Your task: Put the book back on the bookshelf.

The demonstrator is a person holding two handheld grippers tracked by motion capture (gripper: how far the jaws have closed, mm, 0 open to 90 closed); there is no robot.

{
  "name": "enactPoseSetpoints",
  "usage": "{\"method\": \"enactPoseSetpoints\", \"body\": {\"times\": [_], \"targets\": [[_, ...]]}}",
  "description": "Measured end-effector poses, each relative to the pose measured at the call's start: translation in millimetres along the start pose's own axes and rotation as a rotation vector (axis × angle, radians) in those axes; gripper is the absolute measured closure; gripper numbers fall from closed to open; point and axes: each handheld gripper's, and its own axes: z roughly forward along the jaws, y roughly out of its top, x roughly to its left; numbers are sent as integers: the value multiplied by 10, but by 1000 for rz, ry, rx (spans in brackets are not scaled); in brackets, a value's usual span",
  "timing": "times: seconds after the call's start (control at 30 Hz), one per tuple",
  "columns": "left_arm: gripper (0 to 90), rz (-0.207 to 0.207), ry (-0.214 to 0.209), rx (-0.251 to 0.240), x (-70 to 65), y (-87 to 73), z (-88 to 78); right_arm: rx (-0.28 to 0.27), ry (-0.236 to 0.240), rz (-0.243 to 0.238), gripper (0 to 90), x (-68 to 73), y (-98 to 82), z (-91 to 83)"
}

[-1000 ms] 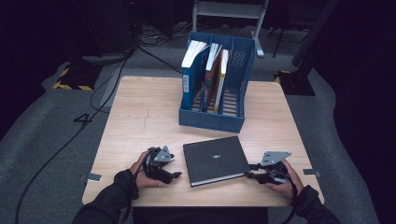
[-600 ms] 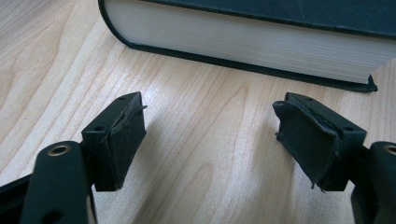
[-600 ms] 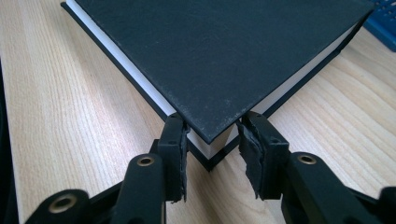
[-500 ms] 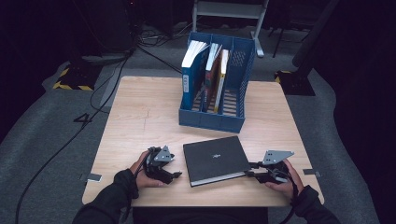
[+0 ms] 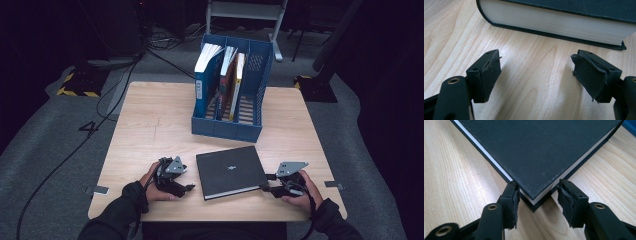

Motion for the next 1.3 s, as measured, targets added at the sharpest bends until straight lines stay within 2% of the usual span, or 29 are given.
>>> {"method": "enactPoseSetpoints", "body": {"times": [0.2,0.37,0.63,0.9,1.17,1.3], "targets": [[219,1,-1,-1,0,1,2,-11,6,-7,532,14,17,-1],[217,-5,1,-3,-5,4,5,-57,20,25,534,-7,25,-49],[186,2,-5,53,-40,43,-24,-97,7,32,531,9,65,-101],[184,8,-24,-18,-103,117,-175,-135,-24,39,505,28,116,-140],[179,21,-54,-113,-242,248,-323,-96,-53,34,445,39,123,-95],[179,46,-60,-126,-312,304,-335,-110,-78,31,430,68,167,-66]]}}
